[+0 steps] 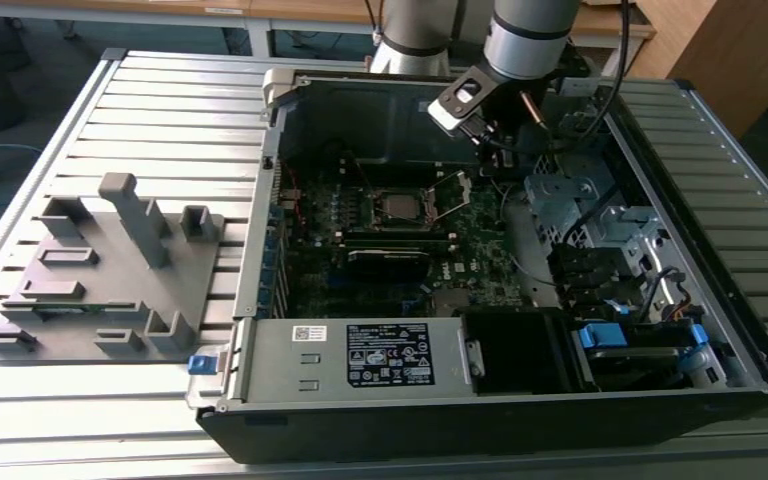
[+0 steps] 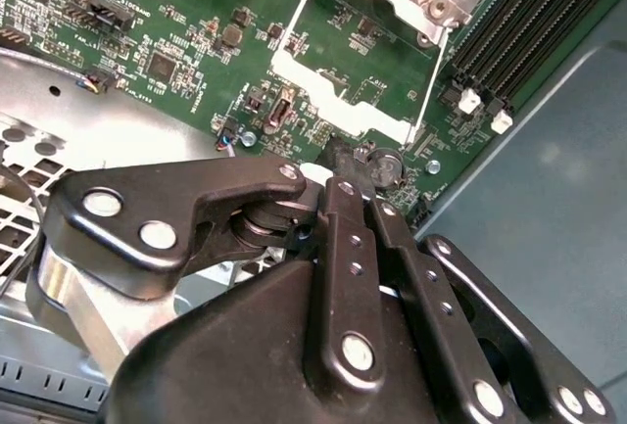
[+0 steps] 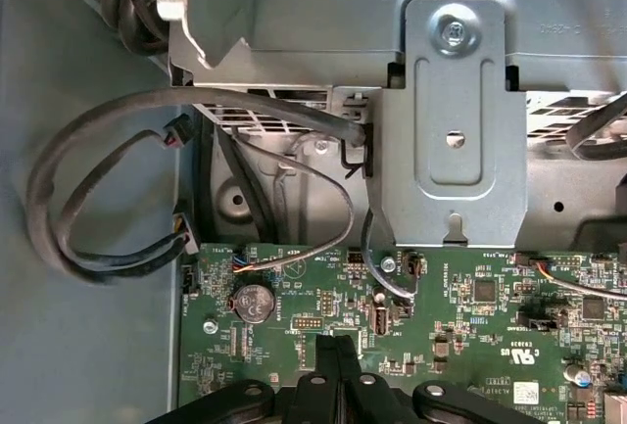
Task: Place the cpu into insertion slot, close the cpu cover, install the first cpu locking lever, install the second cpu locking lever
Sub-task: 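Close the cpu cover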
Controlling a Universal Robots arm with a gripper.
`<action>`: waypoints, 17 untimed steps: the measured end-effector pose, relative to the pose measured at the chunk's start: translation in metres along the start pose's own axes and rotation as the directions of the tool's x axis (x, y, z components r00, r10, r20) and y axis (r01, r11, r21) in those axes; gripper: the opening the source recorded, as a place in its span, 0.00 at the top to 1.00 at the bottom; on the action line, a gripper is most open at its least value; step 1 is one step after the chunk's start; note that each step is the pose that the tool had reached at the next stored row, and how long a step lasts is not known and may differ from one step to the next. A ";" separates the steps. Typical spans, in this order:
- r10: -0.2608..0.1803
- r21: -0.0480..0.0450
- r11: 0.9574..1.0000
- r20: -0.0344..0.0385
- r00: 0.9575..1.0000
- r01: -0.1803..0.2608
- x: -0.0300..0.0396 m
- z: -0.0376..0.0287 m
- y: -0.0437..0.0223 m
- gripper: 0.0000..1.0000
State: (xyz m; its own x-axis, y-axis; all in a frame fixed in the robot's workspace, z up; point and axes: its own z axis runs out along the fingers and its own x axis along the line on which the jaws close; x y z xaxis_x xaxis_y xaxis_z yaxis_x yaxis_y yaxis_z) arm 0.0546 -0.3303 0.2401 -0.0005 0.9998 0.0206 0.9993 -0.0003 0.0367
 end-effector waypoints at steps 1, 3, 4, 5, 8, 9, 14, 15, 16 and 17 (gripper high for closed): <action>0.000 0.000 1.000 0.000 1.000 0.000 0.0000 0.0000 -0.0003 0.89; 0.000 0.000 1.000 0.000 1.000 0.000 -0.0001 0.0001 -0.0014 0.89; 0.000 0.000 1.000 -0.001 1.000 0.000 -0.0001 0.0000 -0.0051 0.89; 0.000 -0.001 1.000 -0.001 1.000 0.000 -0.0001 -0.0001 -0.0086 0.89; 0.000 -0.001 1.000 -0.001 1.000 0.000 -0.0002 -0.0004 -0.0140 0.89; 0.000 -0.002 1.000 -0.001 1.000 0.000 -0.0002 -0.0004 -0.0154 0.89; 0.000 -0.003 1.000 -0.001 1.000 0.000 -0.0001 -0.0006 -0.0213 0.89; 0.000 -0.003 1.000 -0.001 1.000 0.000 -0.0001 -0.0007 -0.0225 0.89; 0.000 -0.003 1.000 -0.001 1.000 0.000 -0.0001 -0.0007 -0.0236 0.89; 0.000 -0.003 1.000 -0.001 1.000 0.000 -0.0001 -0.0007 -0.0244 0.89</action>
State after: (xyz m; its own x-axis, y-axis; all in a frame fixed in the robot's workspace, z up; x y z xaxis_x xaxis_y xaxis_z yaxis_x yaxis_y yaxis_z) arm 0.0302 -0.3305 0.2400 -0.0005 0.9998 0.0216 0.9992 -0.0004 0.0397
